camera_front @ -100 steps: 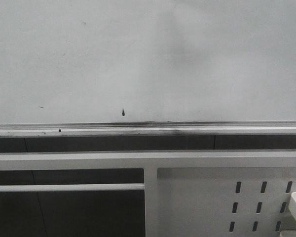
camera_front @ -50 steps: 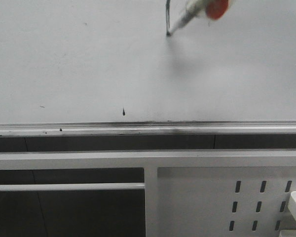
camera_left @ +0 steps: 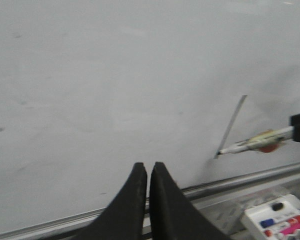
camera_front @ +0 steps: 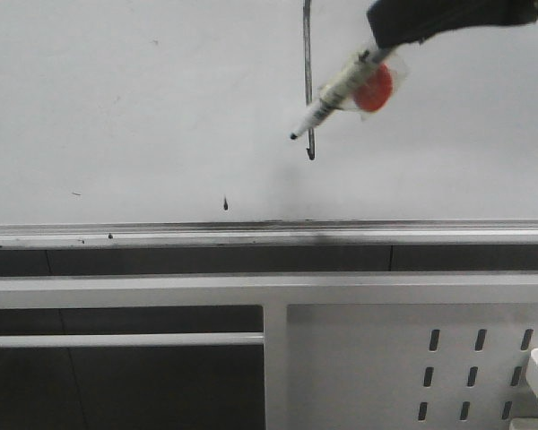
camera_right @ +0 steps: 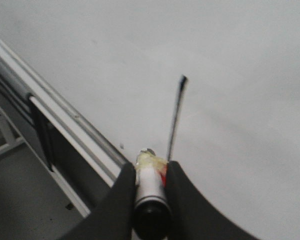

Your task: Write number 1 on whiteboard

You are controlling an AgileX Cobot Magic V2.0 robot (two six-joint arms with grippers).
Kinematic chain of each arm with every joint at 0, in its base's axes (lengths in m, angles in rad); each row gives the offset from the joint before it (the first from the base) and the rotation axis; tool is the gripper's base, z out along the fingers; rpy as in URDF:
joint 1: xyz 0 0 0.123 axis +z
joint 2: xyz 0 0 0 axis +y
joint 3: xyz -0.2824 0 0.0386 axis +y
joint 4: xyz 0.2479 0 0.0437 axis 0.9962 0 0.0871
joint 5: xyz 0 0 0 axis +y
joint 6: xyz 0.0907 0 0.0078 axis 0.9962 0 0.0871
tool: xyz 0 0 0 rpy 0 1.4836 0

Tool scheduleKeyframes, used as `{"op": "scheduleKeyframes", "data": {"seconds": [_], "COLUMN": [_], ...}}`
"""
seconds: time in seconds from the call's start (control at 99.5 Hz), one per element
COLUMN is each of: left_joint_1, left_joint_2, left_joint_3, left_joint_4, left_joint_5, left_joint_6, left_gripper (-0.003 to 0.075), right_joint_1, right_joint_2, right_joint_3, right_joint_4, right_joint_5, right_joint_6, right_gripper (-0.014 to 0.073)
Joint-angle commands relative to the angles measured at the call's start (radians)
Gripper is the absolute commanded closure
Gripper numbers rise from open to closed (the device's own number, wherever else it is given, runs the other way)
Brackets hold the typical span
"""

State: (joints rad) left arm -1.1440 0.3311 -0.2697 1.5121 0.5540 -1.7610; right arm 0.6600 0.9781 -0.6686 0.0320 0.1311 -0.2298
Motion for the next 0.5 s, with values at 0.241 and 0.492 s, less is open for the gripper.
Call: {"op": "scheduleKeyframes", "data": {"seconds": [0.241,0.492], "left_joint_1": [0.002,0.002], "left_joint_2": [0.106,0.463], "left_joint_3": [-0.042,-0.113], "left_joint_4": [0.111,0.111], "left_joint_5": [-0.317,-0.43], "left_joint_6": [0.091,0.378], "left_gripper": [0.0739,0.0385], "right_joint_1": [0.168,0.188], "right_joint_2": [-0.018,0.091], "right_joint_3": [-0.17,-0.322], "right_joint_4": [-0.032,0.021], "right_joint_5": [0.309,0.496], "right_joint_6": [-0.017,-0.017], "right_gripper": [0.0663,0.0663]}}
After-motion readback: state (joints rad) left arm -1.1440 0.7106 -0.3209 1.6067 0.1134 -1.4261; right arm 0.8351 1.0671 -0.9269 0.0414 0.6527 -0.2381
